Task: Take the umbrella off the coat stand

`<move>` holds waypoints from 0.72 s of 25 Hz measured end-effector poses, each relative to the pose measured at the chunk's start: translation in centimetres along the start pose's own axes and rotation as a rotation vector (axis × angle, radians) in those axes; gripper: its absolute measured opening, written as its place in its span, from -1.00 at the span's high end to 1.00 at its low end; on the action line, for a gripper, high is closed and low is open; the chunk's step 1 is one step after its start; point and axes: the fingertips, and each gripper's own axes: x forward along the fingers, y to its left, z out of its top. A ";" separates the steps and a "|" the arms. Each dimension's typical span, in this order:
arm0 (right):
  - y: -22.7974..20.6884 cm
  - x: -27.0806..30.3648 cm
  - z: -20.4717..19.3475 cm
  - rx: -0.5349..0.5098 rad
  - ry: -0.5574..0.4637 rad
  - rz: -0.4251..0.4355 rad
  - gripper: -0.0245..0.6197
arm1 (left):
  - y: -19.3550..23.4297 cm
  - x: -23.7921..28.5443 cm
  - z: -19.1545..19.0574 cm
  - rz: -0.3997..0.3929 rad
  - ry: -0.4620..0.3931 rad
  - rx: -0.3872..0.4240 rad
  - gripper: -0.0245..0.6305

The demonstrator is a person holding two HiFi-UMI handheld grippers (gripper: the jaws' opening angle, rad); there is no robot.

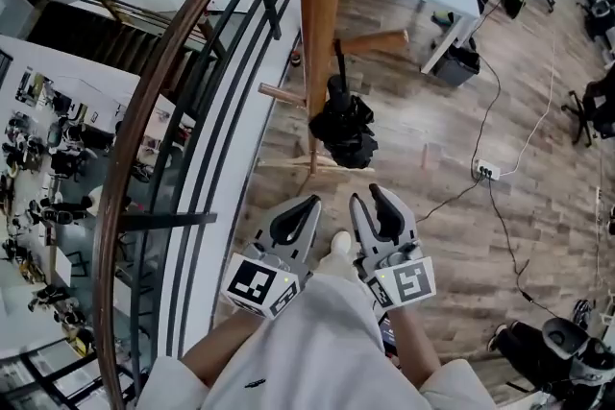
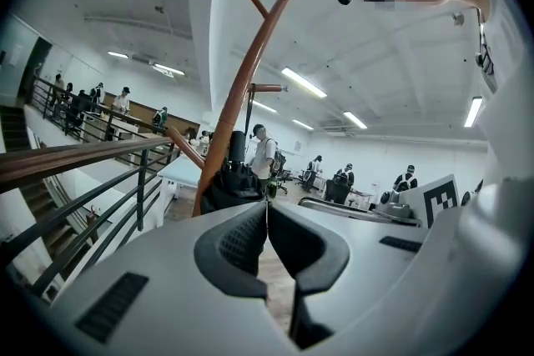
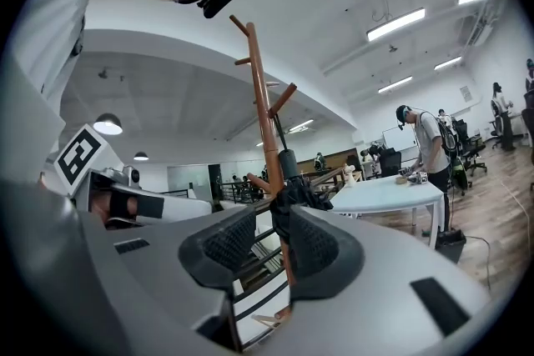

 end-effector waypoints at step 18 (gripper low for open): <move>-2.9 3.1 -2.9 -0.005 0.057 -0.034 0.08 | 2.0 1.9 -3.3 0.036 0.070 -0.022 0.85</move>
